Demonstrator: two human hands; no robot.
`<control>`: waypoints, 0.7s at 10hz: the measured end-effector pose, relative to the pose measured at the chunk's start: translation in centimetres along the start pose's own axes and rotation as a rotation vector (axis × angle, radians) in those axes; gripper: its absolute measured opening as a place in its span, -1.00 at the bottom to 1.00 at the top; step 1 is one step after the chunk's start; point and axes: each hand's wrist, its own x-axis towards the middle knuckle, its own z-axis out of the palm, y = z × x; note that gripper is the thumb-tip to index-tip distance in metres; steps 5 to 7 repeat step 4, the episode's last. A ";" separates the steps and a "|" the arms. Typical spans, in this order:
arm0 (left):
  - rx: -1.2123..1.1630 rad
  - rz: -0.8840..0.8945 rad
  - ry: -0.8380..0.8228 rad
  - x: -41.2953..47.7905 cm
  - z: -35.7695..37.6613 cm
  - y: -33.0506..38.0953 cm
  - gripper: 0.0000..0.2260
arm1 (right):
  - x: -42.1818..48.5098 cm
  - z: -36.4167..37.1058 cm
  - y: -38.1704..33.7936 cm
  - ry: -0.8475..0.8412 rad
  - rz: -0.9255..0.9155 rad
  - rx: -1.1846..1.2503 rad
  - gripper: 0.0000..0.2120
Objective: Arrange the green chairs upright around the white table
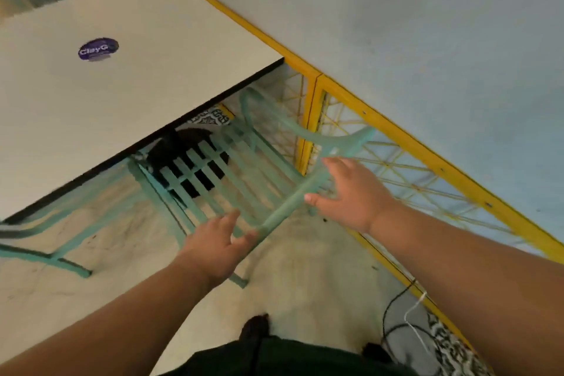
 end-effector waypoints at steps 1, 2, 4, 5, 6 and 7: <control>0.258 0.198 0.066 0.9 -4.2 0.7 -0.39 | -2.8 -1.7 -0.2 0.057 0.170 0.010 -0.18; 0.335 0.280 0.112 2.0 -7.8 2.8 -0.37 | -6.2 -4.1 0.5 0.110 0.281 0.041 -0.22; 0.341 0.465 0.251 1.0 -12.2 11.2 -0.38 | -12.4 -11.6 4.8 0.323 0.409 -0.037 -0.23; 0.341 0.465 0.251 1.0 -12.2 11.2 -0.38 | -12.4 -11.6 4.8 0.323 0.409 -0.037 -0.23; 0.341 0.465 0.251 1.0 -12.2 11.2 -0.38 | -12.4 -11.6 4.8 0.323 0.409 -0.037 -0.23; 0.341 0.465 0.251 1.0 -12.2 11.2 -0.38 | -12.4 -11.6 4.8 0.323 0.409 -0.037 -0.23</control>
